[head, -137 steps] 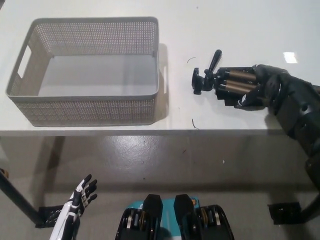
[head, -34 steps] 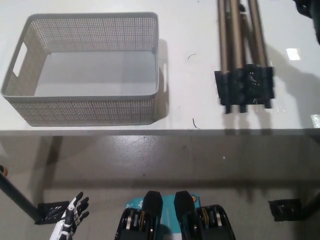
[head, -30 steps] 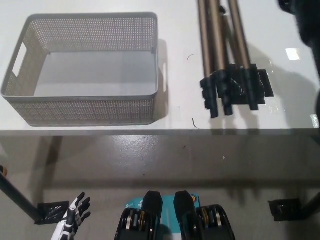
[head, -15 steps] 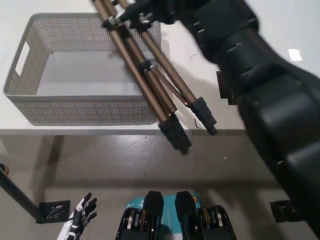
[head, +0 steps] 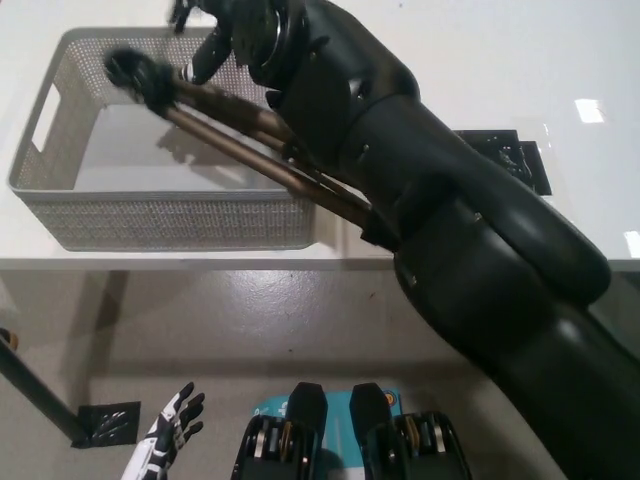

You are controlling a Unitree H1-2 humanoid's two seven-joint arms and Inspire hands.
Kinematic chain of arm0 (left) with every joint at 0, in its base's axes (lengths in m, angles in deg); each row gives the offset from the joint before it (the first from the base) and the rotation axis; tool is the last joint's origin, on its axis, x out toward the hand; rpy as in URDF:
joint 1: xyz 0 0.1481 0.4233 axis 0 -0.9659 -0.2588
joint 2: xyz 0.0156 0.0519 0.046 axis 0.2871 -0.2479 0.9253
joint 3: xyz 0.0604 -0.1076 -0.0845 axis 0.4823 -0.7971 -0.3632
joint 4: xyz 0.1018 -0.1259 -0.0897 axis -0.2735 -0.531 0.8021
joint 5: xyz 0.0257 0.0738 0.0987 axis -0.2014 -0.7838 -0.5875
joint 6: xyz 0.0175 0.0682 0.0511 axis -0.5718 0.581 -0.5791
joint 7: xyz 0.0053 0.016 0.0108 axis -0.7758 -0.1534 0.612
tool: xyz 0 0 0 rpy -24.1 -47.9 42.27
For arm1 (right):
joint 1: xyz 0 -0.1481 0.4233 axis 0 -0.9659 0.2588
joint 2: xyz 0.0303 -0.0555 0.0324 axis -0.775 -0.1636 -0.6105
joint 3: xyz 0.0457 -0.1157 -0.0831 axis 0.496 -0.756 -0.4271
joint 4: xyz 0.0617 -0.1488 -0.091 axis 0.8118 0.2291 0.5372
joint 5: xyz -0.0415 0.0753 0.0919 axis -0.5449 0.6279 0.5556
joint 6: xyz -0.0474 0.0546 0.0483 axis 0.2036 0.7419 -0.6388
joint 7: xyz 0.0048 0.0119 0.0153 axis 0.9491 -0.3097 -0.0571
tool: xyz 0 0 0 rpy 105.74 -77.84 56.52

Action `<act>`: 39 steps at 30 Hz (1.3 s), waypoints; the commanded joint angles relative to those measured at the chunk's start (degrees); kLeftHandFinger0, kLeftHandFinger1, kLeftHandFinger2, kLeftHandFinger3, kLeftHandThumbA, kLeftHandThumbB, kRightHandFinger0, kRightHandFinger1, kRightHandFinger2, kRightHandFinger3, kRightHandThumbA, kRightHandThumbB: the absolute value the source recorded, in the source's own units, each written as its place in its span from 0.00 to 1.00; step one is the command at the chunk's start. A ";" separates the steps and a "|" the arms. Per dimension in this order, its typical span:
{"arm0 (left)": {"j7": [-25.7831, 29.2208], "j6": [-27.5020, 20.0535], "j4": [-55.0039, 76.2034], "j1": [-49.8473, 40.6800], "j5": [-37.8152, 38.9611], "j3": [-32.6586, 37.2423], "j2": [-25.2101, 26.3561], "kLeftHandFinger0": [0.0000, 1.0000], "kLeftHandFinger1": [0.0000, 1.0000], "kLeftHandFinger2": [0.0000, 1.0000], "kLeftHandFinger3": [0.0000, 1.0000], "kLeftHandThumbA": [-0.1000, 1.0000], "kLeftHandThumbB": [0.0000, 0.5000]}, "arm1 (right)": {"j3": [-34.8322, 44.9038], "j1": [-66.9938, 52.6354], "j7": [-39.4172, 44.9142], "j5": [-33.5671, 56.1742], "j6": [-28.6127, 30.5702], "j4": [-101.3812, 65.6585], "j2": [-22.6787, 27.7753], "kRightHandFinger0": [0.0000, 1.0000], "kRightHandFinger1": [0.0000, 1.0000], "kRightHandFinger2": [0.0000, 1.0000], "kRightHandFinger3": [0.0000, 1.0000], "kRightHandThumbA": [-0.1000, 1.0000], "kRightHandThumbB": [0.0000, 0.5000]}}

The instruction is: The robot uses its right hand to pick the tripod on the desk and places it into a rectangular container on the left.

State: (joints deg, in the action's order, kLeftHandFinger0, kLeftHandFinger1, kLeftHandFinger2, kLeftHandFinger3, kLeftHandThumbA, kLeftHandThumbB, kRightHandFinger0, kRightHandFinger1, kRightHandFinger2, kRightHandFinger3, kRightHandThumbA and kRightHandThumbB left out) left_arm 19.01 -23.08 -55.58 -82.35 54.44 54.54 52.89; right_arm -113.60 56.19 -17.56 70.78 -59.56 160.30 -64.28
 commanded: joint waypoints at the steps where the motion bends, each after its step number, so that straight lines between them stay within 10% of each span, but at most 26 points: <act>1: -1.01 -1.50 1.91 -0.01 -1.36 0.73 1.12 1.00 1.00 1.00 1.00 1.00 0.18 | -3.02 4.95 -4.10 -5.17 6.67 -0.54 0.03 1.00 1.00 1.00 1.00 0.64 0.77; 15: -1.97 -1.26 1.96 1.21 -2.34 2.43 1.87 1.00 1.00 1.00 1.00 1.00 0.32 | -3.59 4.52 -4.82 -6.36 10.55 -1.44 3.91 1.00 1.00 1.00 1.00 1.00 0.97; 21: -1.25 -1.67 1.88 1.15 -3.54 2.68 1.35 1.00 1.00 1.00 1.00 1.00 0.27 | 18.85 9.11 -5.07 9.77 16.67 -7.20 10.09 1.00 1.00 1.00 1.00 1.00 0.80; 24: -1.59 -0.65 2.40 1.22 -1.65 2.13 1.28 1.00 1.00 1.00 1.00 1.00 0.28 | 25.98 7.55 -2.25 12.84 17.48 -21.86 16.35 1.00 1.00 1.00 1.00 1.00 0.44; 25: -1.51 -0.76 2.50 1.16 -1.63 1.93 1.42 1.00 1.00 1.00 1.00 1.00 0.27 | 28.58 5.80 -1.56 14.35 16.05 -28.57 18.42 1.00 1.00 1.00 1.00 1.00 0.65; 28: -1.75 -0.42 2.43 1.20 -0.39 1.39 1.63 1.00 1.00 1.00 1.00 1.00 0.25 | 32.61 -1.61 0.79 15.81 13.47 -47.38 24.68 1.00 1.00 1.00 1.00 1.00 0.56; 33: -2.40 -0.88 1.32 1.37 1.66 0.70 2.02 1.00 1.00 1.00 1.00 1.00 0.25 | 42.26 -14.58 2.22 21.15 8.09 -70.14 33.33 1.00 1.00 1.00 1.00 1.00 0.76; 39: -2.79 -0.09 0.15 2.33 2.41 0.35 2.21 1.00 1.00 1.00 1.00 1.00 0.33 | 59.30 -35.47 1.21 36.95 -0.43 -92.29 37.04 1.00 1.00 1.00 1.00 1.00 0.59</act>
State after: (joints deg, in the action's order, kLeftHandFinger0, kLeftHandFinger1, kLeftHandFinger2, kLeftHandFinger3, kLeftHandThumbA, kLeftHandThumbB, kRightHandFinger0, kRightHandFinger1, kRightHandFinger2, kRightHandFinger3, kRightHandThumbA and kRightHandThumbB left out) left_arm 17.63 -22.69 -55.96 -81.56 52.79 56.48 54.08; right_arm -84.19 38.94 -19.08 77.33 -50.17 122.93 -45.97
